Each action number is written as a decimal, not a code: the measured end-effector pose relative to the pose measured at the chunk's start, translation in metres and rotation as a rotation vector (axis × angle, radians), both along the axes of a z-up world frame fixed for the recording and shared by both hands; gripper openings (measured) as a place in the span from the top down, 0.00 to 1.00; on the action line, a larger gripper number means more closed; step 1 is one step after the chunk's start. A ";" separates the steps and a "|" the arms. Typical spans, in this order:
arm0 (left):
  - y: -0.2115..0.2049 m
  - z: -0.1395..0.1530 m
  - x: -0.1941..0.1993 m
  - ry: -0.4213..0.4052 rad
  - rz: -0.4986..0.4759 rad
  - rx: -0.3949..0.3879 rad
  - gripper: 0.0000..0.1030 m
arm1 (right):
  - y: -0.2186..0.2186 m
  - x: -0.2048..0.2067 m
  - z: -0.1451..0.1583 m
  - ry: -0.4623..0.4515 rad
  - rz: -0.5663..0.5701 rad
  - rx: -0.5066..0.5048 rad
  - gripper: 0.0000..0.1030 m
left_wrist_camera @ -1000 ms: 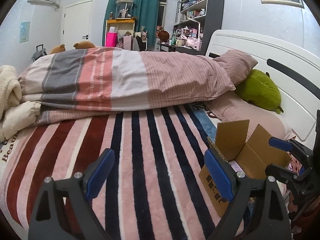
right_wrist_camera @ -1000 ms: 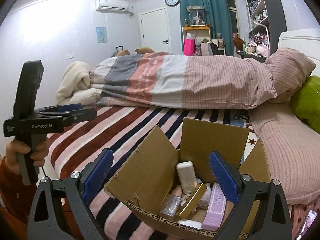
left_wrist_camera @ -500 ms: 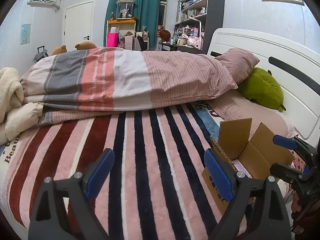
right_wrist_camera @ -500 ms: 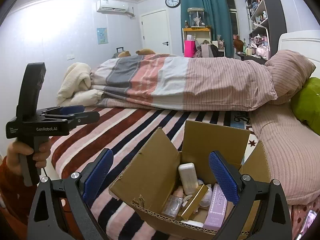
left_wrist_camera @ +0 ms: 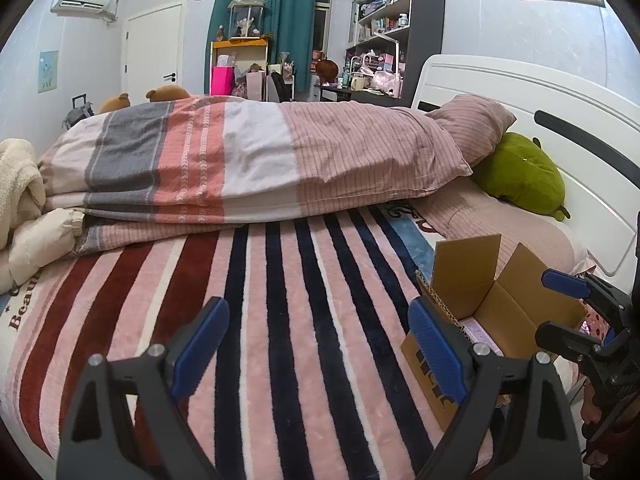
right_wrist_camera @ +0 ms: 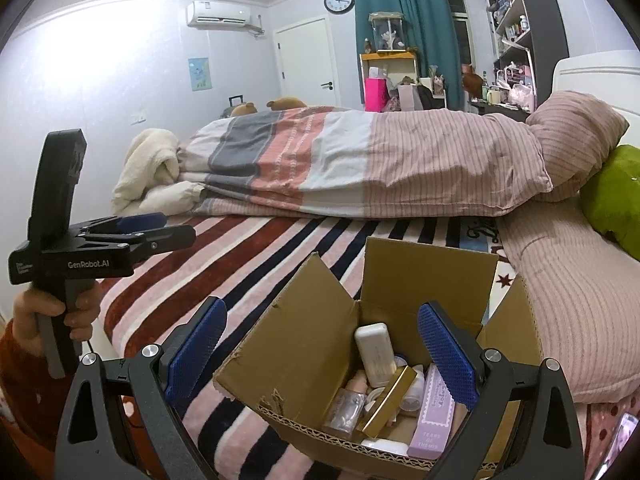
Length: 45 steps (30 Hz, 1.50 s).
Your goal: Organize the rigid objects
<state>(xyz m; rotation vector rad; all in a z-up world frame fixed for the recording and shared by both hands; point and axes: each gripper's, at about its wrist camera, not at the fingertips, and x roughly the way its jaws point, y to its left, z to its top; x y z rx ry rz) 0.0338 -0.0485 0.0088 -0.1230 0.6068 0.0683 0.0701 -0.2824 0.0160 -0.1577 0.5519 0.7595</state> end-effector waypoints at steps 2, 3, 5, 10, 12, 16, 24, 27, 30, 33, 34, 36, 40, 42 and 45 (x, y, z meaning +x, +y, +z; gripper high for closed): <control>0.000 0.000 0.000 0.000 -0.003 -0.006 0.13 | -0.001 0.000 0.000 0.000 0.000 0.002 0.06; 0.000 0.000 0.001 0.000 -0.003 -0.006 0.13 | -0.001 0.001 0.000 0.000 0.000 0.003 0.06; 0.000 -0.001 0.001 0.002 -0.004 -0.004 0.13 | 0.000 0.000 0.000 0.004 -0.005 0.009 0.06; 0.000 0.000 0.001 0.001 -0.004 -0.006 0.13 | -0.001 0.000 0.000 0.006 -0.005 0.012 0.06; 0.000 0.000 0.001 0.000 -0.004 -0.005 0.13 | -0.001 0.000 0.000 0.005 -0.006 0.012 0.06; -0.001 0.000 0.001 0.000 -0.005 -0.002 0.13 | -0.002 -0.001 0.000 0.003 -0.012 0.014 0.06; 0.000 0.000 0.001 0.001 -0.007 -0.002 0.13 | -0.002 -0.003 0.000 0.007 -0.018 0.017 0.06; -0.001 0.000 0.001 0.002 -0.008 -0.002 0.13 | -0.001 -0.003 0.000 0.007 -0.018 0.017 0.06; -0.001 0.000 0.001 0.002 -0.009 -0.003 0.13 | 0.000 -0.004 0.000 0.008 -0.021 0.017 0.06; -0.001 -0.002 0.002 0.005 -0.014 -0.004 0.13 | 0.000 -0.004 0.000 0.010 -0.022 0.018 0.06; -0.001 -0.003 0.003 0.006 -0.015 -0.004 0.13 | -0.001 -0.003 0.000 0.012 -0.021 0.018 0.06; -0.001 -0.003 0.003 0.005 -0.015 -0.004 0.13 | -0.001 -0.003 0.000 0.012 -0.021 0.017 0.06; 0.000 -0.003 0.003 0.004 -0.017 -0.002 0.13 | -0.001 -0.003 0.000 0.013 -0.020 0.017 0.06; 0.000 -0.003 0.003 0.004 -0.018 -0.004 0.13 | -0.001 -0.003 0.000 0.012 -0.020 0.016 0.06; -0.001 -0.003 0.003 0.003 -0.018 -0.003 0.13 | -0.001 -0.003 0.000 0.014 -0.018 0.018 0.06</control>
